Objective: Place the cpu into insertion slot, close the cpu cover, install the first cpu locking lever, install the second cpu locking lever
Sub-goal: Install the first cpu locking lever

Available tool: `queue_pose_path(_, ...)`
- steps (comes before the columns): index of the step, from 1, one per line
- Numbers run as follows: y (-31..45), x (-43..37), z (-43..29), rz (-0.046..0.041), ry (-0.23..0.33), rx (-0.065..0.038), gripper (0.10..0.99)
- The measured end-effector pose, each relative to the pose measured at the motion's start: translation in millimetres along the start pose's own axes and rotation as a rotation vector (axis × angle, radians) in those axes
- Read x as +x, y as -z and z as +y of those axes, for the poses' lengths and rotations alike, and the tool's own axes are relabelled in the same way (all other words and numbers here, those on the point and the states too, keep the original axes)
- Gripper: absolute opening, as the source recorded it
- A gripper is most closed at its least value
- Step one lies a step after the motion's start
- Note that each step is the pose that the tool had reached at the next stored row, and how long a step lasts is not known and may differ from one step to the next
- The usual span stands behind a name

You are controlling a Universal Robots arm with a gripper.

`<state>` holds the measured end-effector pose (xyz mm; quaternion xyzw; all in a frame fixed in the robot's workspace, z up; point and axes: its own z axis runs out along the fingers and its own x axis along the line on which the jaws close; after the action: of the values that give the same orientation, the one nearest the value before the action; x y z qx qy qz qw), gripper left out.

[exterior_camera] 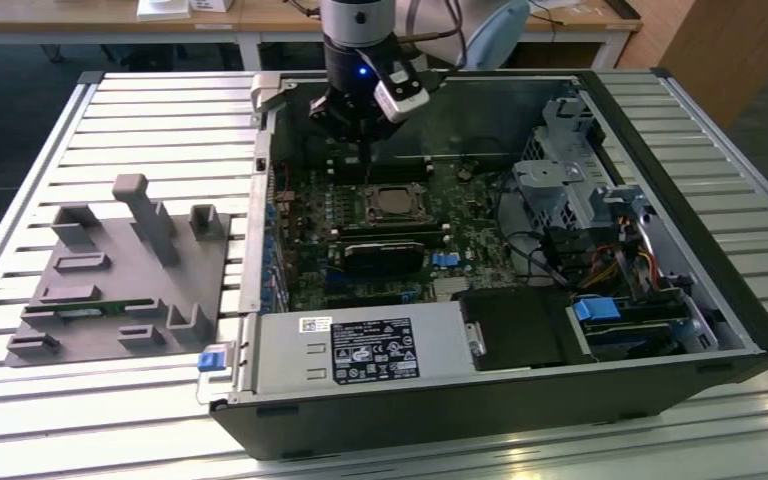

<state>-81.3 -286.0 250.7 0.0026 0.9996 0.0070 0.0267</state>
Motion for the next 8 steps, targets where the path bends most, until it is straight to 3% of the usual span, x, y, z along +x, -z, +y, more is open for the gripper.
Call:
queue_pose_path(6, -1.1, -7.6, 0.0, 0.0001, 0.0, -0.001, 0.106)
queue_pose_path(7, -1.2, -7.6, -0.1, 0.0001, 0.0, -0.003, 0.106)
queue_pose_path(8, -1.4, -7.7, 0.0, -0.0006, -0.001, -0.016, 0.106)
